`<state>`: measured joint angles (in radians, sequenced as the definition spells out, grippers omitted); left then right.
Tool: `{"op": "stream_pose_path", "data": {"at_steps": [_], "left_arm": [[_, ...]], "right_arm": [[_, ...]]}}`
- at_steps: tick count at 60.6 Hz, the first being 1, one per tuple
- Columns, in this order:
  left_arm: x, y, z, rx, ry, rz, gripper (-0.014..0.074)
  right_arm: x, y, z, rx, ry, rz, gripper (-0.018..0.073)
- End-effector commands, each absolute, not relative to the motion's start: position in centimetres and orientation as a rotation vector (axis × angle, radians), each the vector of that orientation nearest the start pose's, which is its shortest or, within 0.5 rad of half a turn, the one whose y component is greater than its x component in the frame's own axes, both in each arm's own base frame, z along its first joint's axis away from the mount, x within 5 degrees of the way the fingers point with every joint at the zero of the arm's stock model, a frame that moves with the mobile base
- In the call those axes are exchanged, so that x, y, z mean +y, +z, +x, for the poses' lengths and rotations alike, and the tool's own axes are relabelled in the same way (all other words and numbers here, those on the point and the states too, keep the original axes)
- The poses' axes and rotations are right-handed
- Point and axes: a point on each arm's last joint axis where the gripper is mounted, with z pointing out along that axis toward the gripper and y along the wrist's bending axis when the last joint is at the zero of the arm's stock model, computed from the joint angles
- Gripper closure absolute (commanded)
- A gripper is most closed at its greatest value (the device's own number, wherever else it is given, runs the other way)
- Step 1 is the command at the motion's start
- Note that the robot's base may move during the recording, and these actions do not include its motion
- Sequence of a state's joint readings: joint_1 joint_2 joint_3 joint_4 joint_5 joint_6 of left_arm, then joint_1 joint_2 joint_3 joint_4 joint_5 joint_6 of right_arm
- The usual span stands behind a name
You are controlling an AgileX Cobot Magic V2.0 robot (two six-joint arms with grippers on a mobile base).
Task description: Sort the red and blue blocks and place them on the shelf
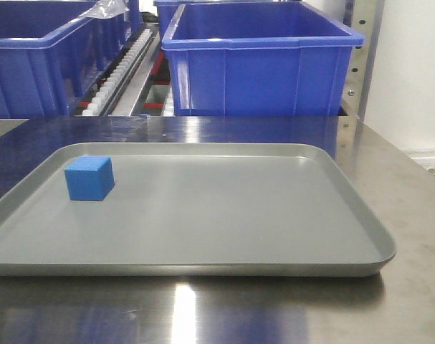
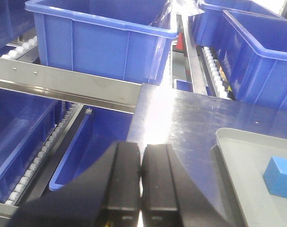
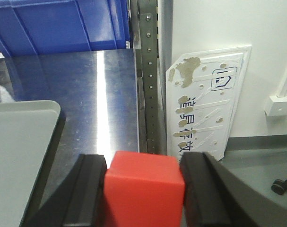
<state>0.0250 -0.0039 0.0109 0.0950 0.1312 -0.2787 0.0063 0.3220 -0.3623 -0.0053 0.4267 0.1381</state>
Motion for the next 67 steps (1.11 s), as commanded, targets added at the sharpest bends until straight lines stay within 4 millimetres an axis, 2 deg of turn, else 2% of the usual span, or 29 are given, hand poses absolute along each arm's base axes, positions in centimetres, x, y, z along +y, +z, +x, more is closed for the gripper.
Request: {"op": "stream_pose_path", "data": {"at_steps": [1,67], "left_arm": [[0.18,19.93,5.62,1.534,-0.120,-0.161,0.0460],[0.17,19.93,5.62,1.534,-0.122,-0.160,0.0460]], "right_arm": [[-0.05,29.19,7.93,1.742,0.079,0.104,0.0503],[-0.05,29.19,7.93,1.742,0.079,0.104,0.0503]]}}
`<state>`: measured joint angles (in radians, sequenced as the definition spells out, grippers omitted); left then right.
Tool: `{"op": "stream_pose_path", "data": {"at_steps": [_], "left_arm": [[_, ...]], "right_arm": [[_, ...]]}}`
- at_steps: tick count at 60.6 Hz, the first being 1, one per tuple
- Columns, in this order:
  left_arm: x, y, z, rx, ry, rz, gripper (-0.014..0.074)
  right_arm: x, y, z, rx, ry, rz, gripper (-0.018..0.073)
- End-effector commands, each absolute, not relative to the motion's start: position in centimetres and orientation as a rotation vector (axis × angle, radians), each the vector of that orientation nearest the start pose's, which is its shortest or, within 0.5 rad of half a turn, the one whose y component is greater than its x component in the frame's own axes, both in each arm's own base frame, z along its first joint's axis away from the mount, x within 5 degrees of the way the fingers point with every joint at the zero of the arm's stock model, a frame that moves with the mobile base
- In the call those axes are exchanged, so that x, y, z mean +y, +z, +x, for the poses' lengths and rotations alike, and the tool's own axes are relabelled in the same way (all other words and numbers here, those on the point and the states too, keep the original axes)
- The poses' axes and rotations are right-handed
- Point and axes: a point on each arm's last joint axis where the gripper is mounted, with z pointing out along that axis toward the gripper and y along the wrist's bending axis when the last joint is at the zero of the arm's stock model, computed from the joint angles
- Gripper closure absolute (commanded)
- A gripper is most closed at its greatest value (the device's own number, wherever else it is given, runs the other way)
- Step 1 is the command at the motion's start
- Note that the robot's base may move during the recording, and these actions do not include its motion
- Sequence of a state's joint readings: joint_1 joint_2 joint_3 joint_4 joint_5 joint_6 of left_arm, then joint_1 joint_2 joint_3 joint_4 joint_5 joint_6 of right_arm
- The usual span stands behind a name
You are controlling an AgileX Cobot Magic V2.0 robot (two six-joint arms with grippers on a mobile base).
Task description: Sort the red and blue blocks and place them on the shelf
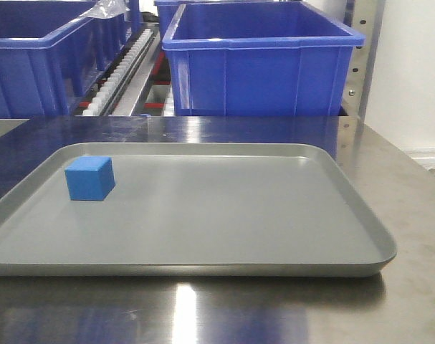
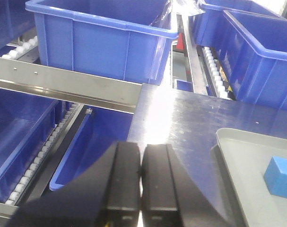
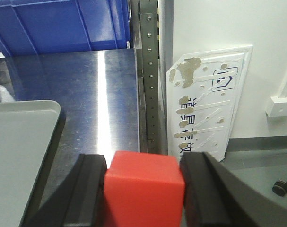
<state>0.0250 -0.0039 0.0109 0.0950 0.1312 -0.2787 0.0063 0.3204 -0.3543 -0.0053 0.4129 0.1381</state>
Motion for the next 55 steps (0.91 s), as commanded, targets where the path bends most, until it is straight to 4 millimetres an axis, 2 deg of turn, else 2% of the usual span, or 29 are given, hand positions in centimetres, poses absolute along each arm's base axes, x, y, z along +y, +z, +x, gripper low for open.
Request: {"op": "stream_pose_path", "data": {"at_steps": [1,17,24,28,34,45,49,55], "left_arm": [[0.2,19.9,5.6,1.534,-0.122,-0.160,0.0460],[0.2,19.9,5.6,1.542,-0.087,-0.130,0.0460],[0.2,21.1,5.7,1.541,-0.076,-0.124,0.0460],[0.3,22.9,5.9,1.582,-0.074,-0.129,0.0460],[0.2,26.6,6.6,1.679,-0.064,-0.103,0.0460],[-0.1,34.3,9.7,1.882,-0.013,-0.019,0.0460],[-0.4,36.1,10.9,1.925,0.004,0.002,0.0460],[-0.7,37.5,12.1,1.973,0.020,0.019,0.0460]], "right_arm": [[-0.1,29.2,7.9,1.742,0.079,0.104,0.0503],[-0.1,29.2,7.9,1.742,0.079,0.104,0.0503],[-0.1,29.2,7.9,1.742,0.079,0.104,0.0503],[-0.1,29.2,7.9,1.743,0.079,0.104,0.0503],[-0.1,29.2,7.9,1.743,0.079,0.104,0.0503],[-0.1,29.2,7.9,1.743,0.079,0.104,0.0503],[-0.1,29.2,7.9,1.743,0.079,0.104,0.0503],[-0.1,29.2,7.9,1.743,0.079,0.104,0.0503]]}}
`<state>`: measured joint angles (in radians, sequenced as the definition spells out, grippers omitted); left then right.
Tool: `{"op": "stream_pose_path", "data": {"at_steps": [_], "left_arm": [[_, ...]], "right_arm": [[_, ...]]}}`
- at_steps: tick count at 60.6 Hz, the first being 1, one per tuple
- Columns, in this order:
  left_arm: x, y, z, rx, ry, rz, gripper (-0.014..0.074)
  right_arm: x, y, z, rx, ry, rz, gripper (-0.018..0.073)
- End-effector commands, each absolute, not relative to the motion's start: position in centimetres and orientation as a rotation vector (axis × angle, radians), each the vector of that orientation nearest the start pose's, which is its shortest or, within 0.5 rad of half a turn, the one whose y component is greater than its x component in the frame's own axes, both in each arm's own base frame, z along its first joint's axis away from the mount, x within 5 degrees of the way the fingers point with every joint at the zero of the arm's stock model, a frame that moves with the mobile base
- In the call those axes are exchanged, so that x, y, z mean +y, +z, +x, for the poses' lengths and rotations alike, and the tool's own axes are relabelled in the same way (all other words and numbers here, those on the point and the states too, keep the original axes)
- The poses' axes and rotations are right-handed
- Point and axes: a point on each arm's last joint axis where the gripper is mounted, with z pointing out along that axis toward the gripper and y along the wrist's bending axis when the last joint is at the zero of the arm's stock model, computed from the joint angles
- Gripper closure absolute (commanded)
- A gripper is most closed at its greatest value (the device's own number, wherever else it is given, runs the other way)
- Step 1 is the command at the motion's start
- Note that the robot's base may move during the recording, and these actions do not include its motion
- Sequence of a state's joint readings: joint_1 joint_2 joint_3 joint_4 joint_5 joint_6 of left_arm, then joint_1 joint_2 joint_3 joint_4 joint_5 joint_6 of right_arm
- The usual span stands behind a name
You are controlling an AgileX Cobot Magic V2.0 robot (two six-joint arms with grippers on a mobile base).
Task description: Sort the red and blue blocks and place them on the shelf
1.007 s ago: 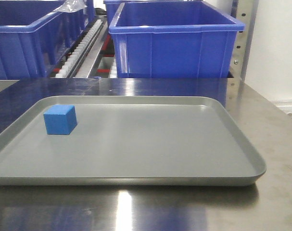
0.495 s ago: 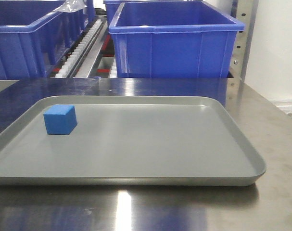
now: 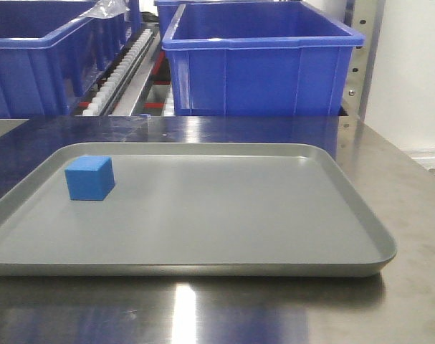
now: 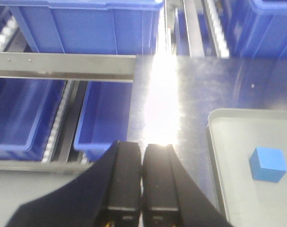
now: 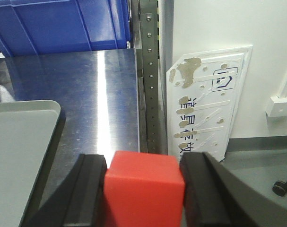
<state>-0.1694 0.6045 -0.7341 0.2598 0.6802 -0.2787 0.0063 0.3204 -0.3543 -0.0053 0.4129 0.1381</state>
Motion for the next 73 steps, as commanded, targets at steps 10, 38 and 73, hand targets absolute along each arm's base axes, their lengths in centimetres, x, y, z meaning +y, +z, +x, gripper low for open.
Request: {"op": "stream_pose_path", "data": {"at_steps": [10,38,73], "left_arm": [[-0.9,38.0,13.0,1.987,0.013,0.025,0.0460],[-0.8,37.5,12.9,2.038,0.023,0.015,0.0460],[-4.2,33.4,18.4,2.308,-0.234,-0.036,0.0083]], "right_arm": [[-0.1,29.2,7.9,1.743,0.079,0.104,0.0503],[-0.1,29.2,7.9,1.743,0.079,0.104,0.0503],[-0.1,29.2,7.9,1.742,0.079,0.104,0.0503]]}}
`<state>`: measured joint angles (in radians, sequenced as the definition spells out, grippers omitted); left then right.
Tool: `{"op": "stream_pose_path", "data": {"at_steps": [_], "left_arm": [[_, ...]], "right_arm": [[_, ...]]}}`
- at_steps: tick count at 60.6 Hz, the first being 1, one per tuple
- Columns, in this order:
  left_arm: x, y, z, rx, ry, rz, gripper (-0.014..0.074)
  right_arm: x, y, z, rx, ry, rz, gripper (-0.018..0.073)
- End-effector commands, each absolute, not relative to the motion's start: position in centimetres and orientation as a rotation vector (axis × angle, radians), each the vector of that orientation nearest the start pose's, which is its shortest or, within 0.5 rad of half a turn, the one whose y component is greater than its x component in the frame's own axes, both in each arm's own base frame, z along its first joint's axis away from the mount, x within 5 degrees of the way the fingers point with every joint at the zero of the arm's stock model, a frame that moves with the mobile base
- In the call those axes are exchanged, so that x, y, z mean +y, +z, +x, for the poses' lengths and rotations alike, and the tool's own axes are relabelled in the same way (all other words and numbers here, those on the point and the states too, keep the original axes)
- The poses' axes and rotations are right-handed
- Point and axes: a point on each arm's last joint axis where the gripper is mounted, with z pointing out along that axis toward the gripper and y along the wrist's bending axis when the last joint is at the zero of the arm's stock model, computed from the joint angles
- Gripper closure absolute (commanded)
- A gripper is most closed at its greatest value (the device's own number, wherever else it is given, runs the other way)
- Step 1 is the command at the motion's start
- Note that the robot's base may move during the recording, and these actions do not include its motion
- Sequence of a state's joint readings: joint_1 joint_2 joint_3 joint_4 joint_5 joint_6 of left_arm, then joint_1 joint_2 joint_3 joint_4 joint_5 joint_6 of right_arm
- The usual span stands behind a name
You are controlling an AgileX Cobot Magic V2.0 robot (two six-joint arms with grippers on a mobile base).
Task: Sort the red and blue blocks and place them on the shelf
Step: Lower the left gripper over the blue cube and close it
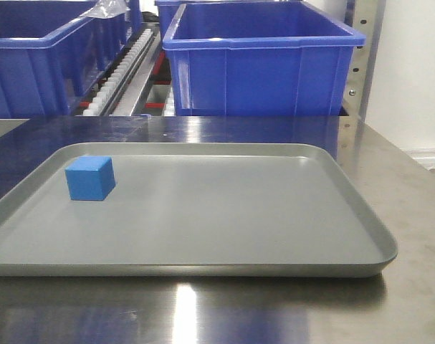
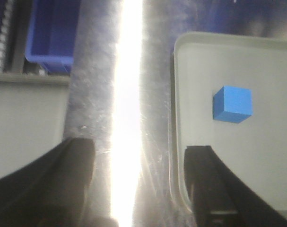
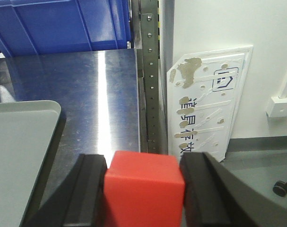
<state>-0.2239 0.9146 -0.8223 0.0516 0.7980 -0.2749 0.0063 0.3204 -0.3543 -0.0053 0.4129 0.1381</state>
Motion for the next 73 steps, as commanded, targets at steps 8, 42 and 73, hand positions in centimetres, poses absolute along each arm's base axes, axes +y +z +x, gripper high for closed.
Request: {"op": "stream_pose_path", "data": {"at_steps": [8,42,73], "left_arm": [[-4.9,31.8,20.7,2.350,-0.251,-0.049,0.0083],[-12.9,29.0,27.9,2.463,-0.333,0.175,0.0083],[-16.0,25.8,30.8,2.536,-0.324,0.235,0.0083]], "right_arm": [[-0.1,29.2,7.9,1.742,0.079,0.104,0.0503],[-0.1,29.2,7.9,1.742,0.079,0.104,0.0503],[-0.1,29.2,7.9,1.742,0.079,0.104,0.0503]]}}
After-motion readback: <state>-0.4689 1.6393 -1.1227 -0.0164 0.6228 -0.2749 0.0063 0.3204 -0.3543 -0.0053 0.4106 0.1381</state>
